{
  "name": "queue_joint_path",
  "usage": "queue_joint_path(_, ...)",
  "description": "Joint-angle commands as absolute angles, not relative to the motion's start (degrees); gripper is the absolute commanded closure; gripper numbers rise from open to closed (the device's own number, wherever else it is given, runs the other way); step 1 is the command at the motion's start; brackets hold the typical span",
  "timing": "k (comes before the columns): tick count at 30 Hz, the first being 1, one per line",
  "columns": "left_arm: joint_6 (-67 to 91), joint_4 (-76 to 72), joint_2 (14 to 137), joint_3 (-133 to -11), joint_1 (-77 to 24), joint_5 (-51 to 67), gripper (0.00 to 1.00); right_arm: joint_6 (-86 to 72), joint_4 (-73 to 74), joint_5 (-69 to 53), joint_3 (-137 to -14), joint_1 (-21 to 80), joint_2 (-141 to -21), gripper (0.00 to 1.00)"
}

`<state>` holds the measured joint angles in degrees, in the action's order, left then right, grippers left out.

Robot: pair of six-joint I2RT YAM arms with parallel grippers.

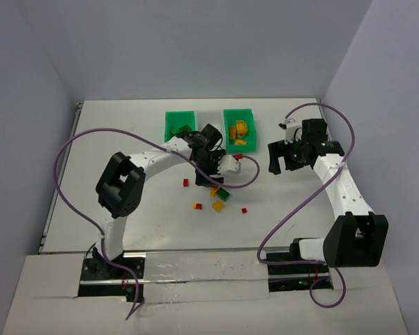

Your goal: Sort the legos into containers by color

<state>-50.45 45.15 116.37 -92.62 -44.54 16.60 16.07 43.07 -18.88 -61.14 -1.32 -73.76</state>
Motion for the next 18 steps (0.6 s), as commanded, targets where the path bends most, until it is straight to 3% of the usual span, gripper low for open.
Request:
queue_joint_path(1,-54.1,48.1,118.9,-96.2,-44.9,13.6,0.17,17.6,43.3,-21.6,-60.3,-3.3,-73.9,0.00)
queue_joint_path(18,-56.5,49.1,123.0,-99.7,-47.0,13.1,0.28,18.7,42.4,-24.0,-58.7,-4.9,-75.4,0.00)
